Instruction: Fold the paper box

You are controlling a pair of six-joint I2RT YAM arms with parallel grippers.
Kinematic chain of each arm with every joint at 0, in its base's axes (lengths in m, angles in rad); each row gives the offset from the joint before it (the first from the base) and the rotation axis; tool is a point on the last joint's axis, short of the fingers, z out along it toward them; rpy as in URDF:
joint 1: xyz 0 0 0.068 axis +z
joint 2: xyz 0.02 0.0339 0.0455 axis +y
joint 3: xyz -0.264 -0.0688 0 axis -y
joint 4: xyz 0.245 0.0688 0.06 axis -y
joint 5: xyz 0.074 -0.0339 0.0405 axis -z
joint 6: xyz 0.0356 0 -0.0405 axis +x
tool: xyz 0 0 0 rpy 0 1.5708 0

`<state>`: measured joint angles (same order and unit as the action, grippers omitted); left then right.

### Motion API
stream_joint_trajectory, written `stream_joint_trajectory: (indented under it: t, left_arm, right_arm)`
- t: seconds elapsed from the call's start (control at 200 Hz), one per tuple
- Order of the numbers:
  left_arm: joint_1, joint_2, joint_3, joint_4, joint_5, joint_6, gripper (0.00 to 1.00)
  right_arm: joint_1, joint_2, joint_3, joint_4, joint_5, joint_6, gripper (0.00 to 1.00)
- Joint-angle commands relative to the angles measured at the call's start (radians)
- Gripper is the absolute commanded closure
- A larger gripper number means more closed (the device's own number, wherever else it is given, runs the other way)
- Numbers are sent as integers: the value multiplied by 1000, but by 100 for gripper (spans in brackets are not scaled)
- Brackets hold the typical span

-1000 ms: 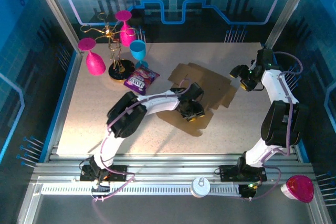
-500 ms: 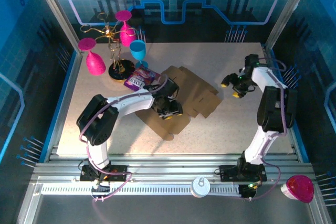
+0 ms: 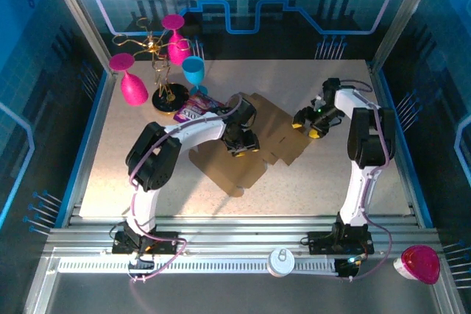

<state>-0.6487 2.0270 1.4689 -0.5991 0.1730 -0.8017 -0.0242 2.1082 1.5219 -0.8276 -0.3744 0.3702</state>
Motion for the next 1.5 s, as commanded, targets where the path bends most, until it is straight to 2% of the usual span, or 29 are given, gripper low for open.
stream_joint_trajectory:
  t: [0.0, 0.43, 0.78, 1.086, 1.241, 1.351, 1.491]
  left_arm:
    - [3, 19, -2, -30, 0, 35, 53]
    - [4, 68, -3, -20, -8, 39, 53]
    - [7, 73, 11, -20, -6, 43, 53]
    - [8, 76, 18, -21, 0, 45, 53]
    - [7, 74, 27, -24, 2, 43, 53]
    - [8, 48, 47, -32, 3, 23, 53]
    - [5, -55, 92, -61, -10, -59, 49]
  right_arm:
    - [40, 26, 9, -78, -67, -68, 30]
    - [51, -154, -91, -110, -141, -70, 36]
    - [53, -221, -135, -117, -161, -56, 69]
    - [90, -253, -166, -133, -106, -80, 74]
    - [104, -272, -156, -151, -53, -91, 85]
    - [106, -309, -144, -158, -14, -82, 100]
    - [106, -390, -113, -174, 52, -36, 100]
